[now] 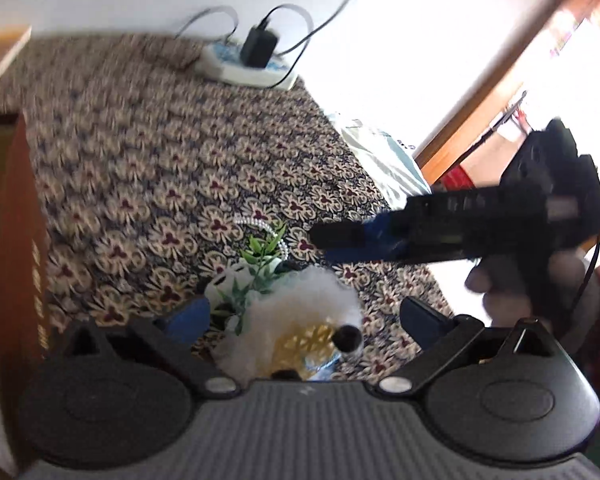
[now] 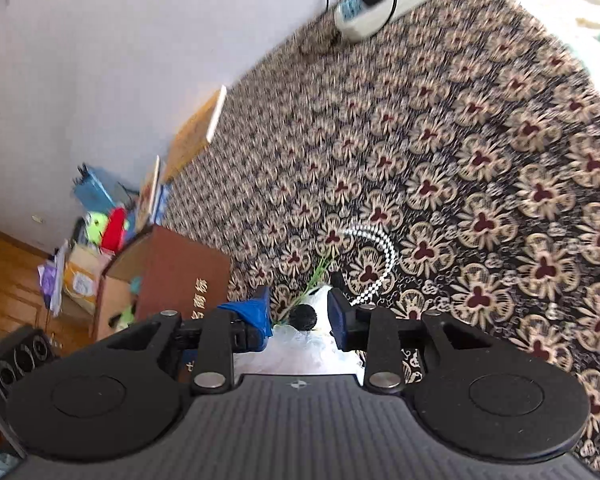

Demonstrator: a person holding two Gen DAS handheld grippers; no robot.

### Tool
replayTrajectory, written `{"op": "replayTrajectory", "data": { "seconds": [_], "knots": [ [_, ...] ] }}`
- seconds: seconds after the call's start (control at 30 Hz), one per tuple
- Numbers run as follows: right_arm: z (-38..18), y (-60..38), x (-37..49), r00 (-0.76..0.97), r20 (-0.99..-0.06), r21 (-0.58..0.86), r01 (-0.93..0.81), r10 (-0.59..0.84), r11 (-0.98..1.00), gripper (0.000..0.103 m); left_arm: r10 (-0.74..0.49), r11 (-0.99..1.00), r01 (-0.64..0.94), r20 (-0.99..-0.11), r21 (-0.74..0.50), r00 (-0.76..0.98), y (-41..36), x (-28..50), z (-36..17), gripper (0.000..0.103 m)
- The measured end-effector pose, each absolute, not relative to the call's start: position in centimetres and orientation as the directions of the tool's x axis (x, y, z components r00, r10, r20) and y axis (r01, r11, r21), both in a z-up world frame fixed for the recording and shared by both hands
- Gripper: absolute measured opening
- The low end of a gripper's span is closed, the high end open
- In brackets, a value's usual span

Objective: Organize soft objects

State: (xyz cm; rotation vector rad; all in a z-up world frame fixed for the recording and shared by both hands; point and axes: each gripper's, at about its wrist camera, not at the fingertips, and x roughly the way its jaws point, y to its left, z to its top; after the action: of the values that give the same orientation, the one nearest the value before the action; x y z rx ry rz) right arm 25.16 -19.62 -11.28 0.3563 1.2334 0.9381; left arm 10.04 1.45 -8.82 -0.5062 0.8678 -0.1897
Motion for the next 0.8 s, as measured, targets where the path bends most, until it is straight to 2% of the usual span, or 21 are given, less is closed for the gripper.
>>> {"op": "replayTrajectory", "data": {
  "seconds": [0.13, 0.3, 0.43, 0.57, 0.63, 0.8],
  "knots": [
    [-12.4, -17.9, 25.7, -0.05, -0.691, 0.673, -0.409, 0.721, 0.616, 0.016, -0.431, 0.78, -0.125, -0.671, -0.613, 0.604, 3.1, 11.1, -10.2, 0.1],
    [-13.4, -16.5, 26.2, -0.108, -0.711, 0.668, -0.413, 0.694, 0.62, 0.017, -0.445, 0.728, -0.207, -0.679, -0.654, 0.584, 4.5, 11.7, -11.6, 0.097],
    [-14.5, -16.1, 26.4, -0.159, -0.689, 0.706, -0.367, 0.707, 0.606, 0.018, -0.456, 0.721, -0.226, -0.694, -0.655, 0.557, 4.7, 12.5, -12.2, 0.08],
    [-14.9, -16.1, 26.3, -0.159, -0.682, 0.713, -0.364, 0.714, 0.6, 0.018, -0.448, 0.739, -0.217, -0.706, -0.637, 0.549, 4.6, 12.7, -12.4, 0.075],
    [-14.7, -15.9, 26.4, -0.152, -0.676, 0.711, -0.388, 0.721, 0.586, 0.016, -0.424, 0.767, -0.214, -0.728, -0.605, 0.538, 4.2, 13.0, -12.4, 0.068],
    [-14.5, -16.3, 25.5, -0.121, -0.639, 0.718, -0.447, 0.76, 0.533, 0.013, -0.38, 0.828, -0.176, -0.763, -0.533, 0.524, 3.2, 13.4, -11.6, 0.063]
  ]
}}
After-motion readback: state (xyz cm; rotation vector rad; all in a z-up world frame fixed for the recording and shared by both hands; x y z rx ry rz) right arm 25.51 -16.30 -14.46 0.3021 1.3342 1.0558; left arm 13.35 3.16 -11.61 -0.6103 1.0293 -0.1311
